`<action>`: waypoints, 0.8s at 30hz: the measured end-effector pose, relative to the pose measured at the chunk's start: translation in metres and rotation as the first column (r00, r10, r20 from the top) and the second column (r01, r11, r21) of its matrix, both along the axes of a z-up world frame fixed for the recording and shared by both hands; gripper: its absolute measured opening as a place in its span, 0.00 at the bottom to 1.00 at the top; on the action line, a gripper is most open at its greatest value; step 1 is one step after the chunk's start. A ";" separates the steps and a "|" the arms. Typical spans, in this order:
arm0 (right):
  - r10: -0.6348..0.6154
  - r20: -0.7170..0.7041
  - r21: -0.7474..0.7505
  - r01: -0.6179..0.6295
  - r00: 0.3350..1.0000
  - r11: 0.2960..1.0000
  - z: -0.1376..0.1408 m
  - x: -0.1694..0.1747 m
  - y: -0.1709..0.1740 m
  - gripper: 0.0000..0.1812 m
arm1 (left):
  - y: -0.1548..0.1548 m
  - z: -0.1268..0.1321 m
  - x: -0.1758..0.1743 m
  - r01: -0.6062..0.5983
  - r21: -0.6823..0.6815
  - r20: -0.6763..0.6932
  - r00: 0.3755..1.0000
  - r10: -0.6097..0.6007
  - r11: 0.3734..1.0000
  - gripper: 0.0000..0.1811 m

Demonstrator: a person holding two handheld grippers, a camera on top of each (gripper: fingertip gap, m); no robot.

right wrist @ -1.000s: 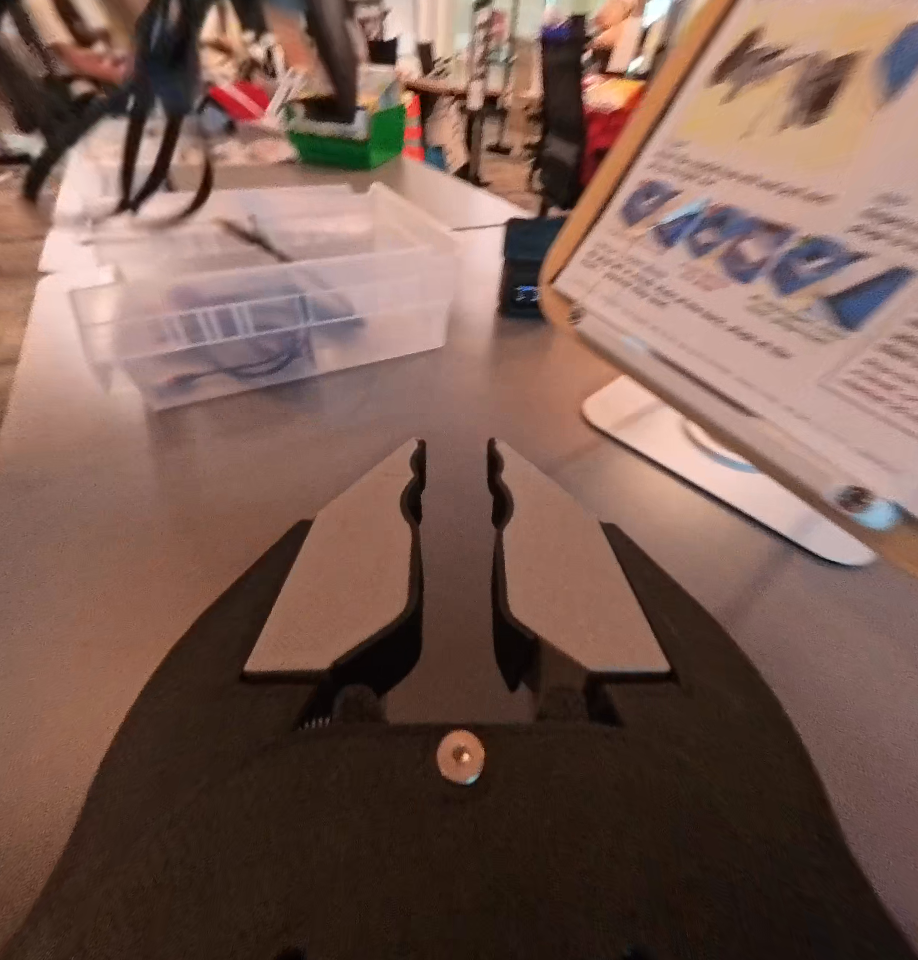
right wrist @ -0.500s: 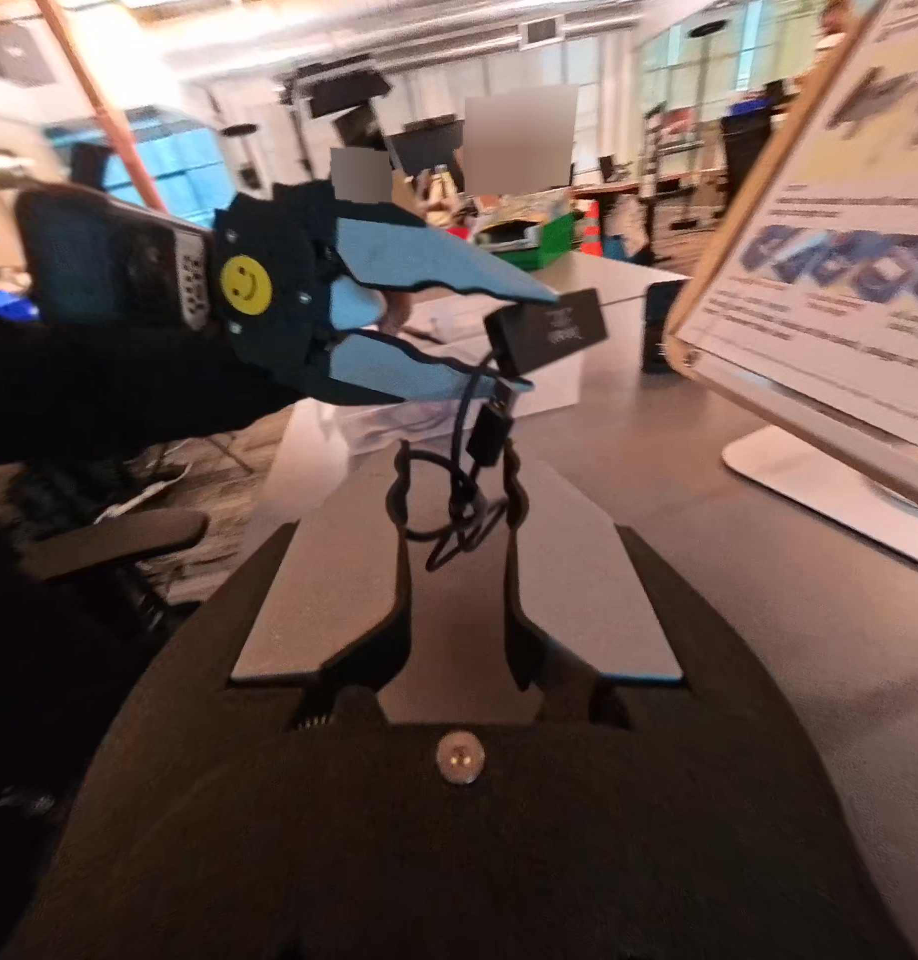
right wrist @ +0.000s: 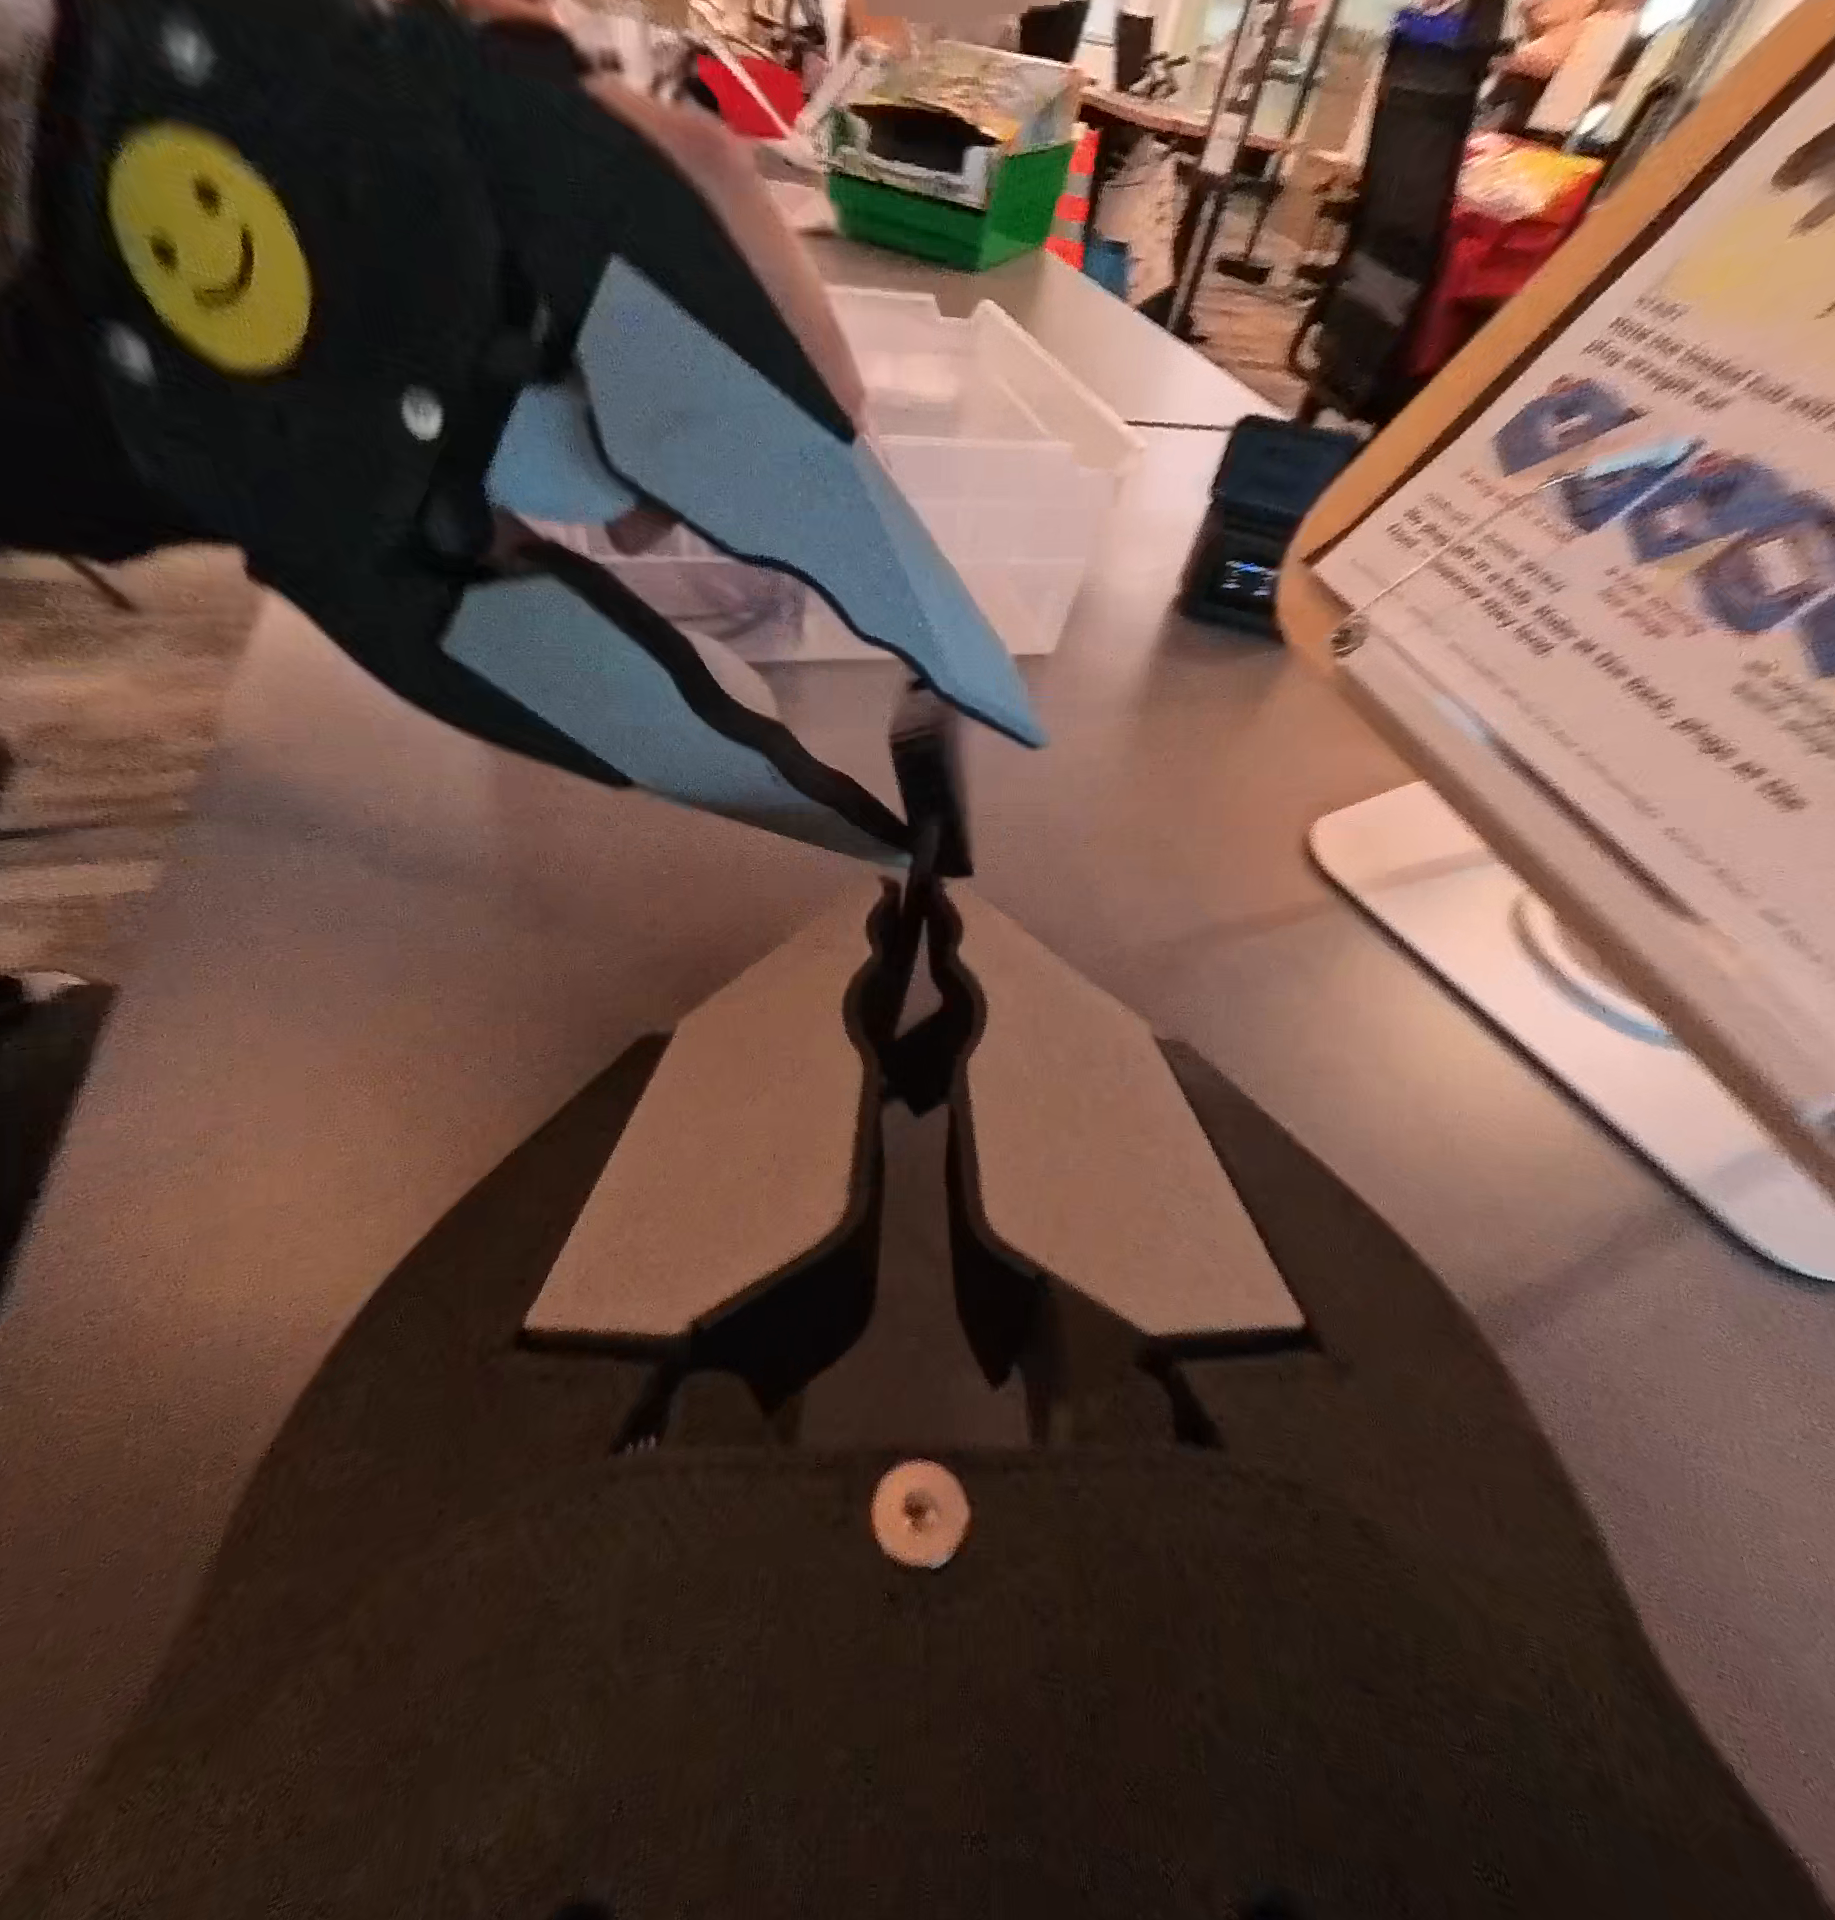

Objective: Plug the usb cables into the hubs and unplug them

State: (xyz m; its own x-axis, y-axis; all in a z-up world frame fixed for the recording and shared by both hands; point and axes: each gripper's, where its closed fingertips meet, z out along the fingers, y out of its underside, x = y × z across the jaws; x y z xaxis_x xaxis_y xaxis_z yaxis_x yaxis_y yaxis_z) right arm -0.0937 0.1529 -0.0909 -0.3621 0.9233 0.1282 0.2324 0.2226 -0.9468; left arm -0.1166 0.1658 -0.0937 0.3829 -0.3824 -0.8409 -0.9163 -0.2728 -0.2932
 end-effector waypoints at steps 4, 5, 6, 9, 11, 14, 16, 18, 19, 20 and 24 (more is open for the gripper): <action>0.004 -0.032 0.087 -0.001 0.999 0.996 0.004 0.002 -0.006 0.00 | -0.009 -0.005 -0.016 -0.059 -0.180 0.255 0.961 0.105 0.982 0.35; -0.001 -0.031 0.105 0.004 1.000 0.994 0.003 0.001 -0.007 0.00 | -0.011 -0.006 -0.018 -0.049 -0.216 0.312 0.943 0.116 0.975 0.32; 0.007 -0.031 0.116 -0.003 0.999 0.993 0.003 0.002 -0.008 0.00 | -0.012 -0.005 -0.020 -0.034 -0.234 0.357 0.926 0.118 0.972 0.32; 0.040 -0.043 0.126 -0.035 0.998 0.991 0.005 0.004 -0.014 0.00 | -0.017 -0.008 -0.020 0.029 -0.282 0.455 0.884 0.107 0.959 0.35; 0.087 -0.052 0.135 -0.079 0.995 0.988 0.006 0.007 -0.023 0.00 | -0.023 -0.014 -0.012 0.098 -0.331 0.483 0.872 0.080 0.939 0.37; 0.110 -0.056 0.163 -0.100 0.992 0.982 0.005 0.009 -0.028 0.00 | -0.039 -0.028 0.009 0.230 -0.416 0.509 0.861 0.015 0.880 0.15; 0.078 -0.060 0.168 -0.067 0.995 0.984 0.005 0.006 -0.022 0.00 | -0.035 -0.027 0.004 0.191 -0.390 0.456 0.890 0.009 0.901 0.05; 0.032 -0.090 0.152 -0.018 0.995 0.988 0.009 0.003 -0.014 0.00 | -0.028 -0.017 -0.003 0.138 -0.342 0.403 0.915 0.013 0.930 0.05; -0.006 -0.111 0.138 0.021 0.994 0.990 0.013 0.001 -0.007 0.00 | -0.022 -0.009 -0.010 0.087 -0.294 0.353 0.936 0.023 0.952 0.05; -0.047 -0.124 0.124 0.062 0.991 0.990 0.016 0.001 0.002 0.01 | -0.015 0.000 -0.019 0.025 -0.227 0.274 0.961 0.039 0.974 0.05; -0.179 -0.172 -0.013 0.179 0.969 0.984 0.033 0.008 0.035 0.04 | 0.002 0.057 -0.048 -0.120 0.168 -0.070 0.989 0.133 0.979 0.05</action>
State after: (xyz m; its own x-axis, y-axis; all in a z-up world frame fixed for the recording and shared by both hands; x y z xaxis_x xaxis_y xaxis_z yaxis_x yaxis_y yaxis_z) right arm -0.0862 0.1883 -0.0581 -0.1633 0.9707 0.1761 0.1029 0.1943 -0.9755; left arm -0.1643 0.1683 -0.0369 0.3476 -0.1909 -0.9180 -0.9000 -0.3425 -0.2695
